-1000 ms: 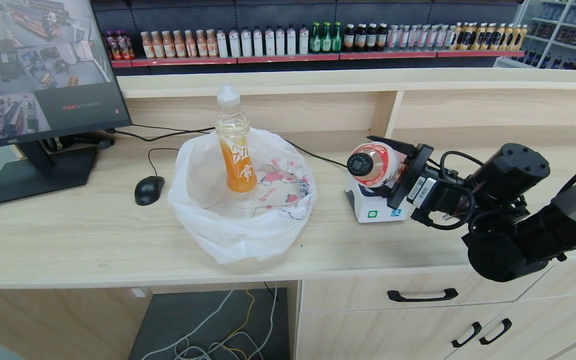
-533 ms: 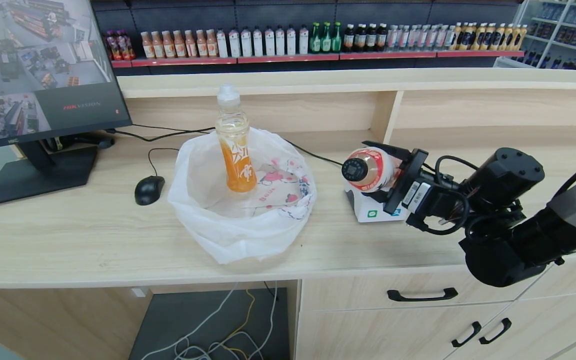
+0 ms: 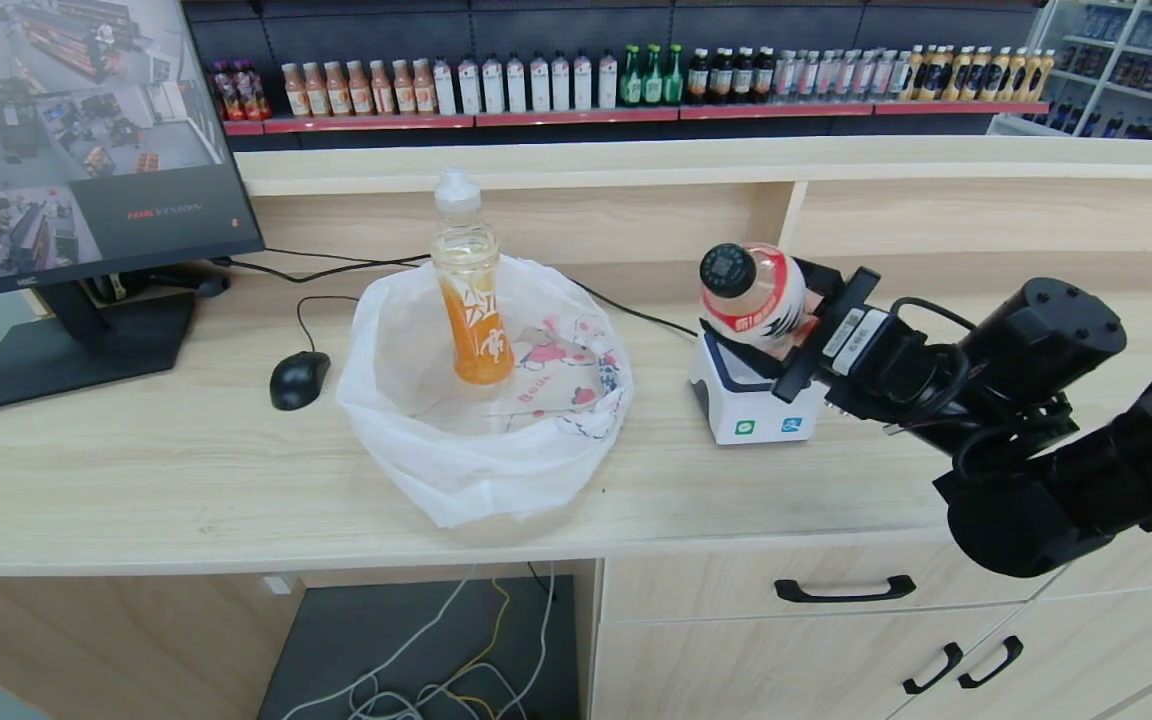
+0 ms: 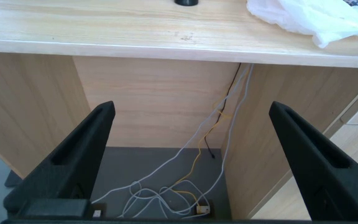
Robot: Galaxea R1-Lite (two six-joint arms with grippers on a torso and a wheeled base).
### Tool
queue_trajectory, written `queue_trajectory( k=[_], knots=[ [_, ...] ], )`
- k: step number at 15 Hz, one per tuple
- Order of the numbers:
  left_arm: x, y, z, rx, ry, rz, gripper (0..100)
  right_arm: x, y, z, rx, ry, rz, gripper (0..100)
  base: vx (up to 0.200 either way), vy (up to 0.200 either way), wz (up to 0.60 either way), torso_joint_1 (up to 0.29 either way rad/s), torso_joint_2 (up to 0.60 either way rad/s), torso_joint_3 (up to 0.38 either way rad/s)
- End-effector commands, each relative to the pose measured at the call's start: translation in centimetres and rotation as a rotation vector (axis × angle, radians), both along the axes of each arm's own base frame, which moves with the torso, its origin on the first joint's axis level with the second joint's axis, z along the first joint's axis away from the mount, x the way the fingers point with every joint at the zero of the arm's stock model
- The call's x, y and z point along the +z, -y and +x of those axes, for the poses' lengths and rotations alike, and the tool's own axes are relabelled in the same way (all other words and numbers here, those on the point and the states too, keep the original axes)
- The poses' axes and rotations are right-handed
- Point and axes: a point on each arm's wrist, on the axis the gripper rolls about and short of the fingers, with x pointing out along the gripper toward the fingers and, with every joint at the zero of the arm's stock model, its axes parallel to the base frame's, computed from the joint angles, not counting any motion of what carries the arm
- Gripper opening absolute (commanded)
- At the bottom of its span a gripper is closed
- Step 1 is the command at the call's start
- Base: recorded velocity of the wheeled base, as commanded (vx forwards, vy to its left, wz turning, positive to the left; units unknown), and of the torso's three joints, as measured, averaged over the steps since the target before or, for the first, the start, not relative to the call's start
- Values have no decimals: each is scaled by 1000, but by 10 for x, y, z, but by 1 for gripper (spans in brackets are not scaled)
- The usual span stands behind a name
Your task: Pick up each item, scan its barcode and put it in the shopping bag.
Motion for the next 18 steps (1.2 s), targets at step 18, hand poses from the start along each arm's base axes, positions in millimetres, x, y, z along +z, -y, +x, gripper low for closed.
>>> queue_trajectory(
  k=[18],
  knots=[
    [0, 0, 0, 1, 1, -1, 100, 26, -23, -66, -137, -534, 842, 0, 0, 0, 0, 0, 0, 0]
  ],
)
